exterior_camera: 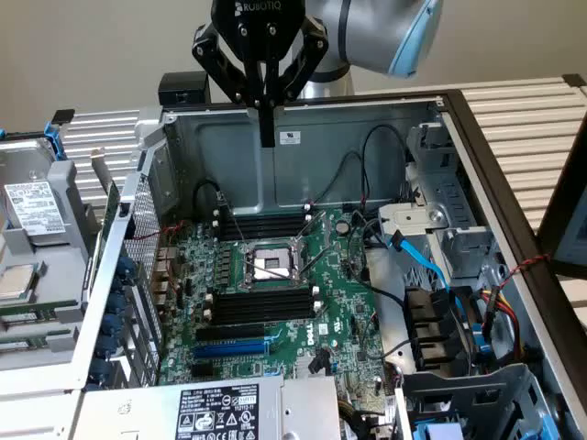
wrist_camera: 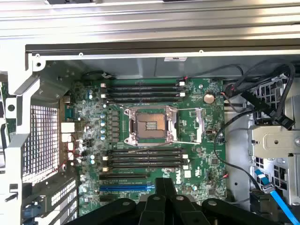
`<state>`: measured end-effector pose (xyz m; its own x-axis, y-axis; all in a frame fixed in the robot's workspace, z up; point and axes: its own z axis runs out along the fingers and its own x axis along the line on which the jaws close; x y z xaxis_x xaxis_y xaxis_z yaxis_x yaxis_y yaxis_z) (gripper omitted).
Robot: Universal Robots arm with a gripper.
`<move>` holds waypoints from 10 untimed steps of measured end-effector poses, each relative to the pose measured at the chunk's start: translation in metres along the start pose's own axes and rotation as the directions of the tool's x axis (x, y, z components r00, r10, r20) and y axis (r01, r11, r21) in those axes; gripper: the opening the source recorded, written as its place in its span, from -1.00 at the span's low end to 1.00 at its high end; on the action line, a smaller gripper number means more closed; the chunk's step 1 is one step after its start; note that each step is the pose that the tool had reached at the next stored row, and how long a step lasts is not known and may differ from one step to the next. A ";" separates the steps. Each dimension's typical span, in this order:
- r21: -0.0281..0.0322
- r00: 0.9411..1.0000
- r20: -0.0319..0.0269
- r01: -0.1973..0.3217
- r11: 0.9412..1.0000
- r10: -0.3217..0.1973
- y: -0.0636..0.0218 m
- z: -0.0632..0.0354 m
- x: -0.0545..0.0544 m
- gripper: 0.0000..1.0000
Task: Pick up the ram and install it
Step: 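Reach for the ram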
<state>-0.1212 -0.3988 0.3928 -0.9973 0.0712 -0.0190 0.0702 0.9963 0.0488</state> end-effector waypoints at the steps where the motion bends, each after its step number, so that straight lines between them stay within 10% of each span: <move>1: 0.000 1.000 0.000 0.000 1.000 0.000 0.0000 0.0000 0.000 -0.79; 10: 0.000 1.000 0.000 0.000 1.000 0.000 0.0000 0.0000 0.000 -0.79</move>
<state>-0.1212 -0.3988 0.3928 -0.9973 0.0712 -0.0190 0.0702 0.9963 0.0488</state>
